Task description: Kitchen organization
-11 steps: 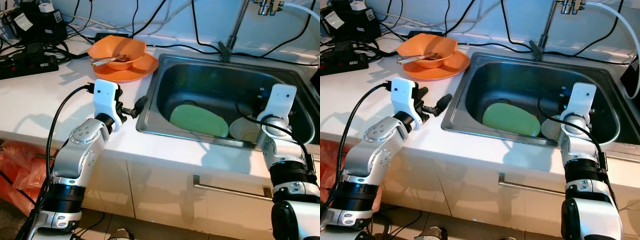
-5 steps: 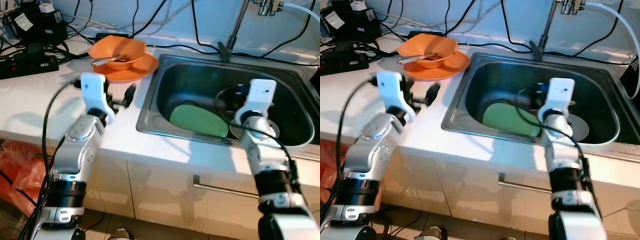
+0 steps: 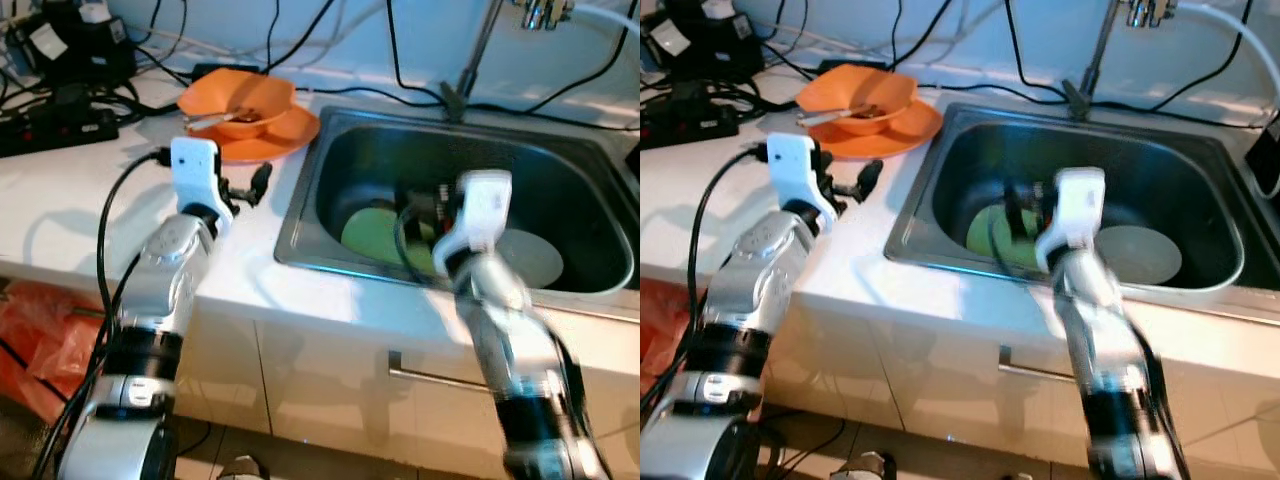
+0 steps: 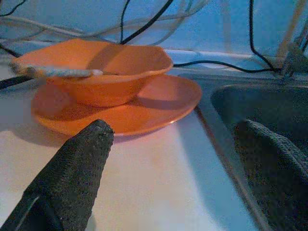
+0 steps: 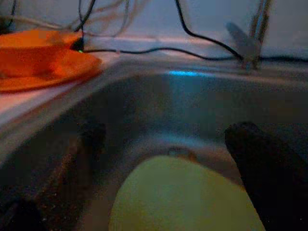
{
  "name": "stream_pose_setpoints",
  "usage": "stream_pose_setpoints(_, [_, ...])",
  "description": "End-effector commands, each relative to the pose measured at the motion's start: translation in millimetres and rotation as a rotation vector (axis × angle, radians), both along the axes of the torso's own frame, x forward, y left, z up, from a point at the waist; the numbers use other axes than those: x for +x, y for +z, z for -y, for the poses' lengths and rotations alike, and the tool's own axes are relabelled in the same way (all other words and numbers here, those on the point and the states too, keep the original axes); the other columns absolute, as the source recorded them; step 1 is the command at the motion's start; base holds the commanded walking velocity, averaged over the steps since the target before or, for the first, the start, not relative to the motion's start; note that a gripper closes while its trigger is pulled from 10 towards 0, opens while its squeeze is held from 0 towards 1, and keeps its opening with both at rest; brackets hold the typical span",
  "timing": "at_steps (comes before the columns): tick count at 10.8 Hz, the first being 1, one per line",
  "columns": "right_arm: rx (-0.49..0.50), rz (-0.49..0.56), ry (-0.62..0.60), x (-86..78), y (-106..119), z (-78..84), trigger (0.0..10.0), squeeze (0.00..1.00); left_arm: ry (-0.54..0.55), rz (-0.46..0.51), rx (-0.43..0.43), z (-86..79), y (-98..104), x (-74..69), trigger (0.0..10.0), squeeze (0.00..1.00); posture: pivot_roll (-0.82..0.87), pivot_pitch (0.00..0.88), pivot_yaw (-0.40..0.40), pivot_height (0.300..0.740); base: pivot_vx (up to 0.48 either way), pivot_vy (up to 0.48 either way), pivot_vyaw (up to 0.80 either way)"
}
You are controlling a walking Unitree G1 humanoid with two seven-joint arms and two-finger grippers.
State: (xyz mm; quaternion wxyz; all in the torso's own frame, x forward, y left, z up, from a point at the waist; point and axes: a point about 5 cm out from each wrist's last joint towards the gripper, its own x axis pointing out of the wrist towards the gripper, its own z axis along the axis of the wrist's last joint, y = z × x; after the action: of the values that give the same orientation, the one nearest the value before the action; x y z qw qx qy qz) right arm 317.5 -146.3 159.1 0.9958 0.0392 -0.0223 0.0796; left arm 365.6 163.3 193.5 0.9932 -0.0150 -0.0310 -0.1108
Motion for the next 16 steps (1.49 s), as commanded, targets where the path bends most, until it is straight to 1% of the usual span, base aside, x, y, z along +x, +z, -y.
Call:
stream_pose_setpoints(1, [0.018, 0.006, 0.016, -5.1, 3.8, -2.2, 10.0, 0.64, -0.006, 0.004, 0.008, 2.8, 1.5, 3.8, 10.0, 0.0, 0.06, 0.106, 0.017, 0.74, 0.0, 0.0, 0.0])
stream_pose_setpoints(2, [0.027, -0.006, 0.02, -12.3, 1.9, -4.8, 10.0, 0.65, -0.005, -0.009, 0.009, 4.5, -1.5, 9.2, 10.0, 0.0, 0.04, 0.119, 0.026, 0.74, 0.0, 0.0, 0.0])
stream_pose_setpoints(3, [0.045, -0.009, 0.03, -22.2, 3.9, -8.3, 10.0, 0.65, -0.014, -0.019, 0.01, 7.2, -5.0, 12.4, 10.0, 0.0, 0.01, 0.131, 0.035, 0.74, 0.0, 0.0, 0.0])
stream_pose_setpoints(4, [0.057, -0.006, 0.045, -27.4, 5.5, -9.2, 10.0, 0.65, -0.018, -0.025, 0.007, 8.6, -6.0, 13.8, 10.0, 0.0, -0.02, 0.14, 0.043, 0.74, 0.0, 0.0, 0.0])
stream_pose_setpoints(5, [0.092, -0.005, 0.092, -41.7, 8.3, -9.7, 10.0, 0.64, -0.022, -0.033, 0.006, 10.4, -5.9, 18.1, 10.0, 0.0, -0.03, 0.152, 0.042, 0.74, 0.0, 0.0, 0.0])
stream_pose_setpoints(6, [0.106, -0.011, 0.122, -52.7, 8.7, -8.0, 10.0, 0.63, -0.01, -0.033, 0.003, 9.0, -4.5, 22.3, 10.0, 0.0, -0.05, 0.165, 0.037, 0.74, 0.0, 0.0, 0.0])
stream_pose_setpoints(7, [0.114, -0.017, 0.136, -58.9, 9.9, -7.3, 10.0, 0.63, 0.003, -0.027, -0.004, 7.7, -2.6, 25.0, 10.0, 0.0, -0.06, 0.179, 0.031, 0.74, 0.0, 0.0, 0.0])
stream_pose_setpoints(9, [0.109, -0.025, 0.147, -63.3, 13.1, -6.9, 10.0, 0.62, 0.006, -0.008, -0.024, 8.5, 2.3, 25.3, 10.0, 0.0, -0.07, 0.188, 0.024, 0.74, 0.0, 0.0, 0.0])
stream_pose_setpoints(10, [0.111, -0.027, 0.136, -61.3, 14.7, -5.3, 10.0, 0.6, -0.007, 0.008, -0.026, 12.3, 1.7, 19.3, 10.0, 0.0, -0.07, 0.189, 0.014, 0.74, 0.0, 0.0, 0.0])
stream_pose_setpoints(11, [0.112, -0.031, 0.125, -55.5, 15.3, -4.3, 10.0, 0.59, -0.02, 0.018, -0.031, 15.2, -0.8, 13.0, 10.0, 0.0, -0.05, 0.182, 0.004, 0.74, 0.0, 0.0, 0.0])
stream_pose_setpoints(12, [0.116, -0.025, 0.076, -44.0, 17.2, -0.4, 10.0, 0.51, -0.018, 0.045, -0.049, 15.4, -5.3, -17.7, 10.0, 0.0, 0.0, 0.154, -0.012, 0.74, 0.0, 0.0, 0.0])
stream_pose_setpoints(13, [0.12, -0.024, 0.06, -39.2, 17.8, 1.2, 10.0, 0.51, -0.014, 0.055, -0.048, 15.0, -5.6, -26.4, 10.0, 0.0, 0.0, 0.154, -0.012, 0.74, 0.0, 0.0, 0.0])
stream_pose_setpoints(14, [0.124, -0.022, 0.053, -32.3, 18.0, 1.9, 10.0, 0.5, -0.003, 0.059, -0.05, 14.1, -6.0, -28.3, 10.0, 0.0, 0.03, 0.131, -0.016, 0.74, 0.0, 0.0, 0.0])
stream_pose_setpoints(15, [0.128, -0.008, 0.046, -26.8, 21.3, 0.4, 10.0, 0.47, 0.01, 0.06, -0.048, 11.7, -6.9, -41.4, 10.0, 0.0, 0.05, 0.102, -0.009, 0.74, 0.0, 0.0, 0.0])
stream_pose_setpoints(16, [0.13, 0.011, 0.042, -17.6, 24.9, -1.4, 10.0, 0.47, 0.014, 0.034, -0.04, 11.5, -11.1, -49.0, 10.0, 0.0, 0.06, 0.082, -0.005, 0.74, 0.0, 0.0, 0.0])
